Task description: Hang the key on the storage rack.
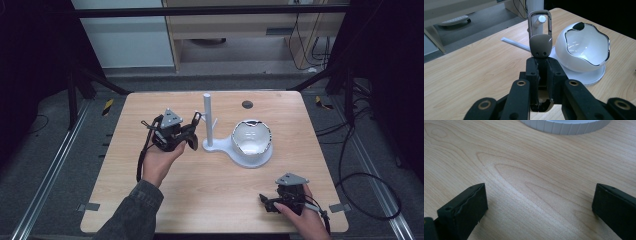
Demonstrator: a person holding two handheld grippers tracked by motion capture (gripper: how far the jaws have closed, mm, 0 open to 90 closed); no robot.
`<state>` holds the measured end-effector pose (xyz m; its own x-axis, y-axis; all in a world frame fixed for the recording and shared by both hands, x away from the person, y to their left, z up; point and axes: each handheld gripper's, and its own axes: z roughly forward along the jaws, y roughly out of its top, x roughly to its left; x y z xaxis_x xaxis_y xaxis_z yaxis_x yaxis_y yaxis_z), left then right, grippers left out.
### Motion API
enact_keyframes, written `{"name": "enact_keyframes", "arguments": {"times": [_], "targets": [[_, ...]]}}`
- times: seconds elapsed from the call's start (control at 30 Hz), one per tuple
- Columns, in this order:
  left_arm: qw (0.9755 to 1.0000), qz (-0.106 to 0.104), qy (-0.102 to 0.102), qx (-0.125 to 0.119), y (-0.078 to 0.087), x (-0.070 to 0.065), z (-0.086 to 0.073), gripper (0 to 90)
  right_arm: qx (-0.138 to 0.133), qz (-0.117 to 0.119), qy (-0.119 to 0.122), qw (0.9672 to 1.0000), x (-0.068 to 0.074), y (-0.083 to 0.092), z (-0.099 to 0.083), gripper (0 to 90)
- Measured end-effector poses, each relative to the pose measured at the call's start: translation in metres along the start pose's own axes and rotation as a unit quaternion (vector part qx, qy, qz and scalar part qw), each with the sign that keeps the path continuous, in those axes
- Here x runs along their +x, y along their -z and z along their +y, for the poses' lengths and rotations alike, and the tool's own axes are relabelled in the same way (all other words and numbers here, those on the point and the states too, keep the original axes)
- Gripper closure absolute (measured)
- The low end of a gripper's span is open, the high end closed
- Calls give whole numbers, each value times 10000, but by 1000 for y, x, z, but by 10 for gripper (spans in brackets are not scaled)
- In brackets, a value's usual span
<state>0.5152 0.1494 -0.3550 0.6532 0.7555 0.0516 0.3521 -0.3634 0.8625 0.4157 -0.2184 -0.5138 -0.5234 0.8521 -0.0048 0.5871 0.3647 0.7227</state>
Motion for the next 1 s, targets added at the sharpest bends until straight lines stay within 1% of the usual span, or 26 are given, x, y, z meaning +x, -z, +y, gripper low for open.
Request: {"name": "enact_keyframes", "arguments": {"times": [0.2,0.3,0.5,0.73,0.9,0.97,1.0], "targets": [[10000,49,-47,27,-6,-2,0,802,1,0,-1,10000,0,0,0,4],[10000,51,-37,49,-9,-3,0,801,0,0,0,10000,0,0,0,4],[9999,59,-63,68,-19,-5,0,802,1,-4,13,10000,0,0,0,4],[9999,53,-17,88,-25,-6,-1,801,-5,-6,23,10000,0,0,0,4],[9999,83,-46,134,-30,-6,0,801,-7,-5,23,10000,0,0,0,4],[9999,68,-18,132,-31,-6,-1,801,-16,-14,55,10000,0,0,0,4],[9999,77,-30,131,-33,-6,-1,801,-6,-6,24,10000,0,0,0,4]]}}
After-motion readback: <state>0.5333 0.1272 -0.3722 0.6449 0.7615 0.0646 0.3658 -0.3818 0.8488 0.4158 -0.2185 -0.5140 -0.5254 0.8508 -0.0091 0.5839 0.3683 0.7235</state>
